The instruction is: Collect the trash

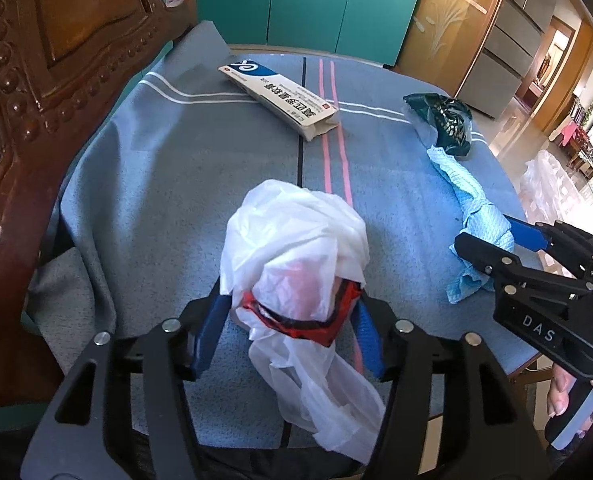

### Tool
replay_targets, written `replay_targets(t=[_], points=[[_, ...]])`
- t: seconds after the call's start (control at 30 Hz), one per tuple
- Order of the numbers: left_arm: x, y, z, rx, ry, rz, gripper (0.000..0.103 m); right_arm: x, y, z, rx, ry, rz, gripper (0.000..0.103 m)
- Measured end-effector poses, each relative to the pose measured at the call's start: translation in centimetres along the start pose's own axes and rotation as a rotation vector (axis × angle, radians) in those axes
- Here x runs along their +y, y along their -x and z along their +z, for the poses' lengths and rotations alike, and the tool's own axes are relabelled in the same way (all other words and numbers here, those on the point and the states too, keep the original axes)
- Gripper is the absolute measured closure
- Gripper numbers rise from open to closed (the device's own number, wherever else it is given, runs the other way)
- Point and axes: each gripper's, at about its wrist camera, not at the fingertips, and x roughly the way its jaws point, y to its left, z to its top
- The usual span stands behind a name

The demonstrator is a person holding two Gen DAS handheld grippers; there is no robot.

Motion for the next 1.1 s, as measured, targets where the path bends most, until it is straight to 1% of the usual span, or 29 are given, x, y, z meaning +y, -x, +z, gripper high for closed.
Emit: replay_targets(t=[0.27,0.43,0.63,0.73,0.87,0.9,1.1], points=[[0.1,-0.1,0.0,0.0,0.0,-0.001,0.044,0.0,-0.1,0.0,0.002,0.009,0.003,0.055],[-0.1,-0.1,-0.1,-0.001,-0.005,-0.005,0.052,0.2,-0.3,-0.2,-0.002,0.015,0.002,0.055],[-0.3,-0.1,-0.1,-0.014,0.005,0.0,0.056,-0.4,-0.2,-0.1,-0.011,-0.009,0.005,0.068],[-0.3,-0.1,-0.1,-0.014,0.004,0.003,0.056,-0.7,-0.1,-0.1,-0.015,-0.02,0.017,0.07],[-0.3,-0.1,-0.1,-0.014,0.008,0.009,0.054,-0.8,0.0,-0.1,-0.015,-0.023,0.02,0.07],[-0.4,-0.1,-0.1,-0.014,0.007,0.014,0.052,-0.8,0.0,-0.1,-0.013,-0.021,0.02,0.07],[-0.4,-0.2,-0.1,-0.015,0.004,0.021,0.05,-1.0,-0.1,-0.2,-0.007,-0.04,0.027,0.068]])
